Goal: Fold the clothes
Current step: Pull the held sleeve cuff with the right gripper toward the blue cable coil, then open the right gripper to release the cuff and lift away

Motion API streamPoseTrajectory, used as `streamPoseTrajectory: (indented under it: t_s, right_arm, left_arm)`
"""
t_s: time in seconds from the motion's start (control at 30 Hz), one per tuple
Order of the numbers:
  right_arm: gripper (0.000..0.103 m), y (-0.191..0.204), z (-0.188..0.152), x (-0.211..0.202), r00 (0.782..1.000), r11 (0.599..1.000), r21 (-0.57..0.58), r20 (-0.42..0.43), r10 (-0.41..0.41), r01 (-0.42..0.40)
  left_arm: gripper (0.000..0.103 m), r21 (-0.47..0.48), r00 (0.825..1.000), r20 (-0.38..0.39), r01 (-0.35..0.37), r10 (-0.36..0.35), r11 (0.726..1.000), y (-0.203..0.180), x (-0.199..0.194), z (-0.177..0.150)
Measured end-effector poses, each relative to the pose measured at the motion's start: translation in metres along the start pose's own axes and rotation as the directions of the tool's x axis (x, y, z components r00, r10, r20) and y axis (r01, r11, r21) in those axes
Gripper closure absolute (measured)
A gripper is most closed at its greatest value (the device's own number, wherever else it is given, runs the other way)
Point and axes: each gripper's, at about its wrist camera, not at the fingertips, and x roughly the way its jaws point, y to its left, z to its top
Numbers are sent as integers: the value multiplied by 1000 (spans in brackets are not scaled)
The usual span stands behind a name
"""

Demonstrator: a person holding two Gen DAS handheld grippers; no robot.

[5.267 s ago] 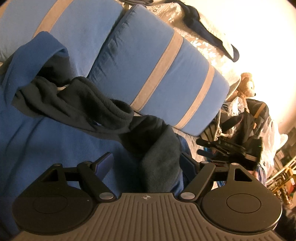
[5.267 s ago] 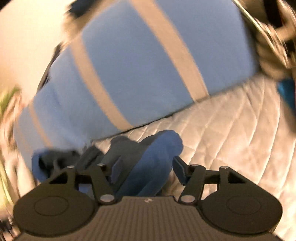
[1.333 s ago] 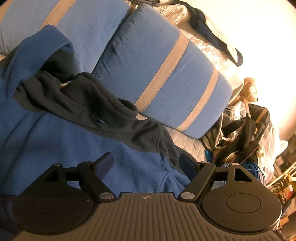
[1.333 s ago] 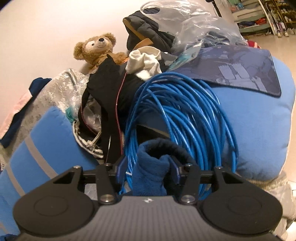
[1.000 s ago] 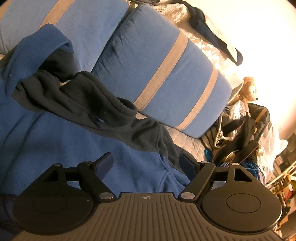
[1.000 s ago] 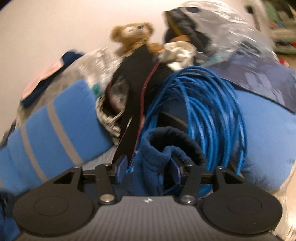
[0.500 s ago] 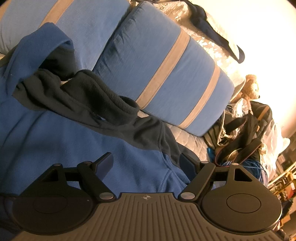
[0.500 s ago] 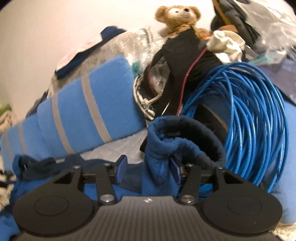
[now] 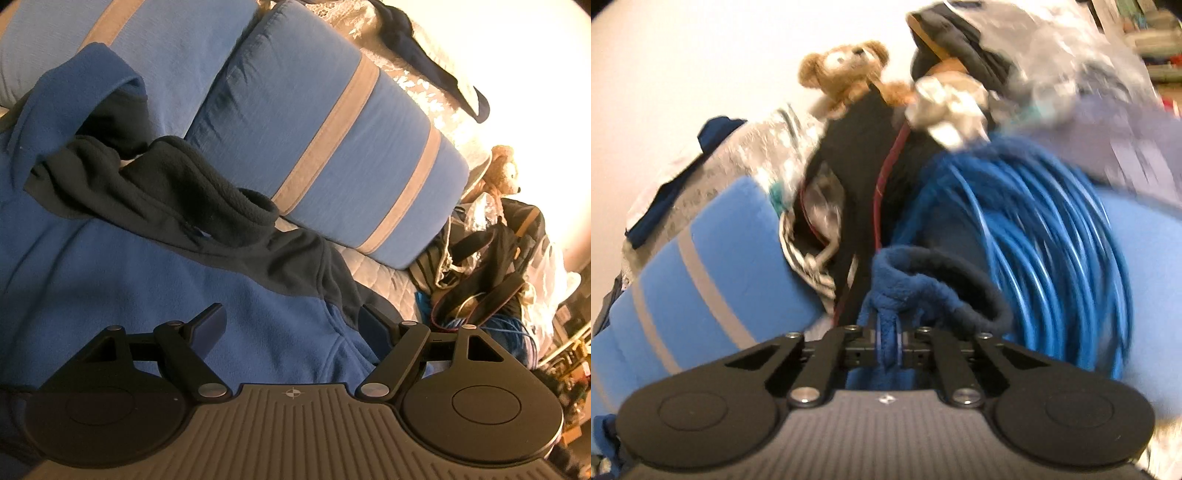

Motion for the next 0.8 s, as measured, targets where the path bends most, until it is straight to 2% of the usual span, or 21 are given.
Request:
streamPoseTrajectory:
  t_s: [0.1,0.13,0.17,0.23,0.3,0.37,0.47,0.57,0.63,0.73,0.8]
  right_arm:
    - [96,31,24,-18,993,997,-49,97,72,-68]
    - [97,34,24,-24,992,997,-45,110,62,-57]
    - [97,37,23,-30,992,998,-39,119,44,-39]
    - [97,27,9,-30,991,993,-16,72,-116,117]
    - [98,6,-11,-29,965,964,49,8,-261,261]
    - [98,-10,-27,-34,933,925,121,-29,-359,359]
    - [98,-22,-43,-39,879,859,190,-70,-471,476]
    - [98,-25,-49,-32,830,797,235,-111,-546,556]
    - [98,-31,-53,-26,818,778,255,-135,-560,575]
    - [94,-26,-53,-21,814,789,204,-125,-567,580]
    - [79,-22,-51,-21,812,793,173,-115,-572,584]
  left_arm:
    - [25,-8,1000,-2,-6,6,1000,1,0,-1]
    - [25,-11,1000,-2,-7,7,1000,2,0,-1]
    - [25,-16,1000,-2,-4,4,1000,3,-1,0]
    - [25,-20,1000,-3,3,-3,1000,3,-1,1]
    - [25,-24,1000,-5,10,-10,1000,3,-2,1]
    - [25,-26,1000,-7,12,-12,1000,3,-2,1]
    - [25,-32,1000,-11,3,-4,999,4,-1,1]
    - [25,-38,1000,-8,0,0,999,6,-2,1]
    - [25,-41,1000,-6,-4,4,999,7,-3,1]
    - [25,-51,1000,-6,-7,6,999,9,-2,2]
    - [25,-55,1000,-4,-4,4,998,10,-2,2]
